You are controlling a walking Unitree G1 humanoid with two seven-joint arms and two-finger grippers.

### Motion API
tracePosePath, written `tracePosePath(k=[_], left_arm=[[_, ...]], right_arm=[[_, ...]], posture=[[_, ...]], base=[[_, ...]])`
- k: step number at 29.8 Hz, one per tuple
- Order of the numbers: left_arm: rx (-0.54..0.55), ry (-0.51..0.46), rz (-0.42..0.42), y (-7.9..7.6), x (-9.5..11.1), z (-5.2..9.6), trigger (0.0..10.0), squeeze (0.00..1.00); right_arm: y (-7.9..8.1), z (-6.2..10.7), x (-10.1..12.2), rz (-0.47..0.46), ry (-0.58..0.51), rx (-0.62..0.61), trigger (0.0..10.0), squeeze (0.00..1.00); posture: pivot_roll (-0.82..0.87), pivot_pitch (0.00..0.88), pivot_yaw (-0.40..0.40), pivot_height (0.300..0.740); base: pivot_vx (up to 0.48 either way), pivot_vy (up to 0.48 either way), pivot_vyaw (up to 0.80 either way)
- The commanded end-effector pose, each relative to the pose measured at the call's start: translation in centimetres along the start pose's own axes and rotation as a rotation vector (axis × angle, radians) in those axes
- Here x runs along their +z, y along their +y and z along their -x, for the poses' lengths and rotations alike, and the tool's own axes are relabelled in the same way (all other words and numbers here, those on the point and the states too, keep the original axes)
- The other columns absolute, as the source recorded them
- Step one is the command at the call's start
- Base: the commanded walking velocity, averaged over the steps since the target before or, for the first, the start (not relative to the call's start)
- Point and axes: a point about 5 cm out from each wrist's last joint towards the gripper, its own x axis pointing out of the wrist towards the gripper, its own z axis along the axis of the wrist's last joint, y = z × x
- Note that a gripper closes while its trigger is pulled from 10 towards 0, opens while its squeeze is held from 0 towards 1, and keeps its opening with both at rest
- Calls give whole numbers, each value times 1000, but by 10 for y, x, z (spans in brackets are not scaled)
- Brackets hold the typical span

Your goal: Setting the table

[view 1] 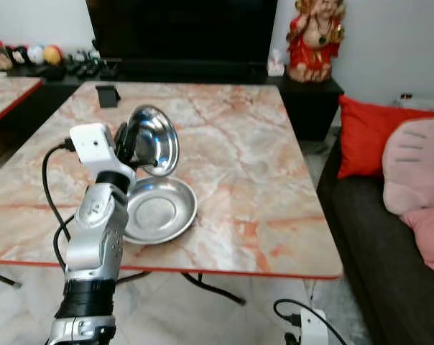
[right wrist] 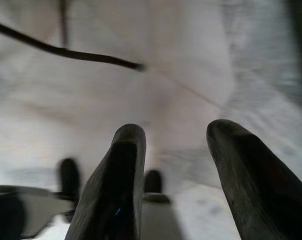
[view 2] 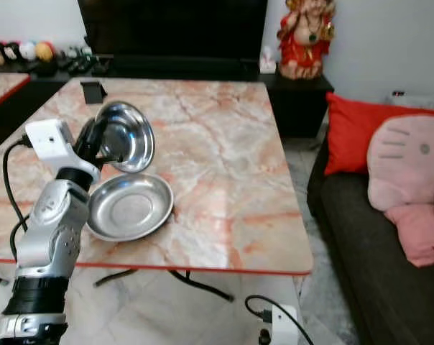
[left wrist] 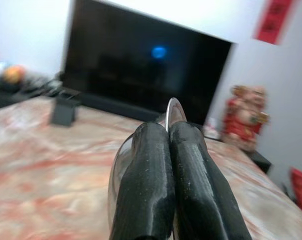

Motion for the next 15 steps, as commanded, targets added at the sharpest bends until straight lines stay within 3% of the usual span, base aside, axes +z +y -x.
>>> tracePosePath(k=[1, 6, 8, 15], left_arm=[[-18, 14, 85, -4, 0, -2, 10000, 0], [-16, 59, 173, -4, -7, -1, 10000, 0], [-11, 127, 278, -6, -18, 2, 10000, 0], [18, 195, 334, 0, -26, 5, 10000, 0]], right_arm=[[-6, 1, -3, 10, 11, -15, 10000, 0], [-3, 0, 2, 10, -4, -13, 10000, 0], [1, -1, 5, 9, -13, -10, 10000, 0], [-1, 1, -3, 7, 13, -11, 10000, 0]], posture=[[59, 0, -22, 740], [58, 0, -21, 740], [55, 0, -17, 740], [56, 0, -13, 740]], base=[[0, 0, 0], [0, 0, 0], [0, 0, 0], [0, 0, 0]])
